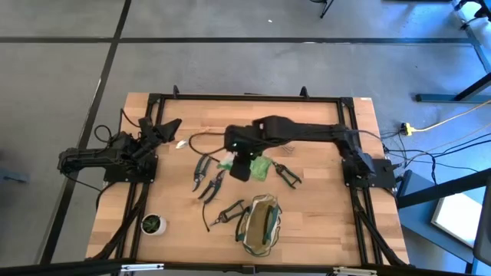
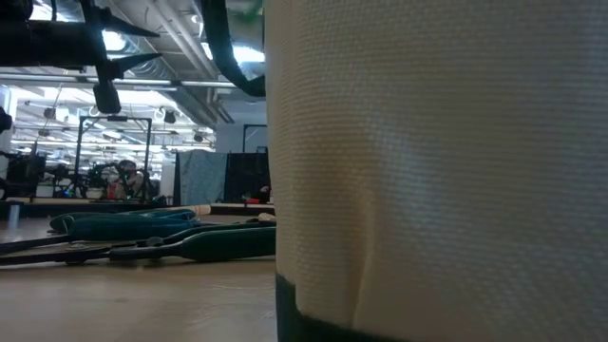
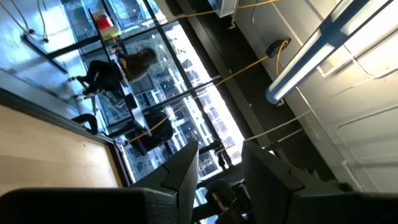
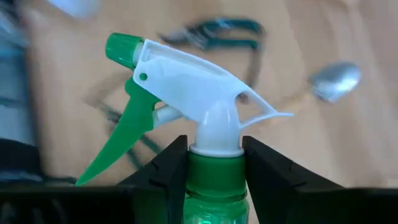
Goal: Pick & Place Garden tools in Gardening bag
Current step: Put the left green spray bottle into the gardening bag
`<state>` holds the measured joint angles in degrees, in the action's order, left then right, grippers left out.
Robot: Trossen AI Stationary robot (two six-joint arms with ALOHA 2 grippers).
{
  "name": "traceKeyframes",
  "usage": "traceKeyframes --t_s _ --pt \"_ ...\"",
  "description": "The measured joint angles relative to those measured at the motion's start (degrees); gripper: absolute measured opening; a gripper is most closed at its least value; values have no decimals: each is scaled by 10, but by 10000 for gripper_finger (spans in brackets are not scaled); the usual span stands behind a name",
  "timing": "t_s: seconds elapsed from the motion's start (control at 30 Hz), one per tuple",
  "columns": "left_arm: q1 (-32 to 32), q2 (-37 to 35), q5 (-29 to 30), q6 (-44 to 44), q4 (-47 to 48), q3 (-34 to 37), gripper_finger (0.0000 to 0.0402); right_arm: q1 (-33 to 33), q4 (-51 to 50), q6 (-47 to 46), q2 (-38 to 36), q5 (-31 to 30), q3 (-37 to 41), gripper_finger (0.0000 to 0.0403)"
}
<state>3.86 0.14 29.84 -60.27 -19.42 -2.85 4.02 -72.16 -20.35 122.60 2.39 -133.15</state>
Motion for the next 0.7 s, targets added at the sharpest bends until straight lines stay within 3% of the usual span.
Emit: traceKeyframes --t_s 0.17,0.3,0.43,0.7 --pt "0 0 -15 -33 0 0 118 33 87 -43 -50 20 6 137" --pt "-1 0 -33 -46 -4 -1 118 87 151 -44 -79 -37 6 130" --pt "-4 1 -50 -47 -18 -1 118 162 169 -67 -97 -147 6 128" --pt "-42 3 -53 -46 -38 -1 118 313 187 -190 -92 -437 39 127"
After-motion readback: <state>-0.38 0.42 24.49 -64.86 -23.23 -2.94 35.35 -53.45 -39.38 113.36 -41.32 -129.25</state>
